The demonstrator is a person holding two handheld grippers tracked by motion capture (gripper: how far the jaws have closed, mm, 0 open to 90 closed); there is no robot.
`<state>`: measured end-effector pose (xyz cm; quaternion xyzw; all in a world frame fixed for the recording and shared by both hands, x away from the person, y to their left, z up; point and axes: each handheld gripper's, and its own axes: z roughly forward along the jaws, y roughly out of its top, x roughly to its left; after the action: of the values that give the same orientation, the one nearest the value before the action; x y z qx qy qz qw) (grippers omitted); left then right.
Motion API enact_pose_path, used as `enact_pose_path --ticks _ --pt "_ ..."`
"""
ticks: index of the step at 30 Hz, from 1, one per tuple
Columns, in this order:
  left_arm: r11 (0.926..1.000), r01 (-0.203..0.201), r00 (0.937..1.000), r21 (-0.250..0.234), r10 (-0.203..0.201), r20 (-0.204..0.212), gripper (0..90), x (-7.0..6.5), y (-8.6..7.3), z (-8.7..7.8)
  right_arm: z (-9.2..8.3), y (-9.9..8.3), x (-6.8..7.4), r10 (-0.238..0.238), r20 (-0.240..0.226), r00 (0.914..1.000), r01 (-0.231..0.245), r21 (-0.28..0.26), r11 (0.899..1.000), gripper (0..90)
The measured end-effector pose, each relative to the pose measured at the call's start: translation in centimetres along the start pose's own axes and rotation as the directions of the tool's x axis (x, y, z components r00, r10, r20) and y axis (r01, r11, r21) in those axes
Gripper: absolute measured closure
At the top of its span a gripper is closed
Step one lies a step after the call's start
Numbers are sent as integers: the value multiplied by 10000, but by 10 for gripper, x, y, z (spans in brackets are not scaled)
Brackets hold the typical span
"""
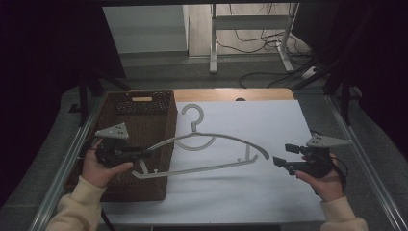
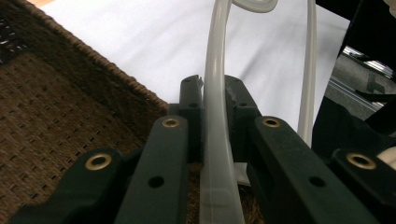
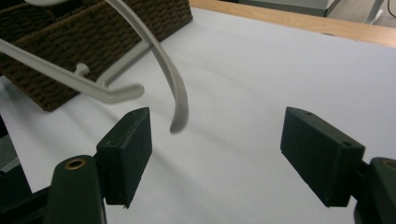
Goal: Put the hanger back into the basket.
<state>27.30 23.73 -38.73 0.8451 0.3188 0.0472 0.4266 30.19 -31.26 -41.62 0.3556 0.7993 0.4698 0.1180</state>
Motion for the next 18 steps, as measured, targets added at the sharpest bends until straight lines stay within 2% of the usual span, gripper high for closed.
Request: enact_pose_path --ticks 10,18 --pt "9986 465 9986 -256 -471 -252 800 10 -12 -12 2 -4 -4 111 87 9999 -112 96 9999 246" --pt "9944 922 9951 -511 -938 -314 800 24 -23 -27 3 -5 -4 108 93 9999 -109 120 9999 247"
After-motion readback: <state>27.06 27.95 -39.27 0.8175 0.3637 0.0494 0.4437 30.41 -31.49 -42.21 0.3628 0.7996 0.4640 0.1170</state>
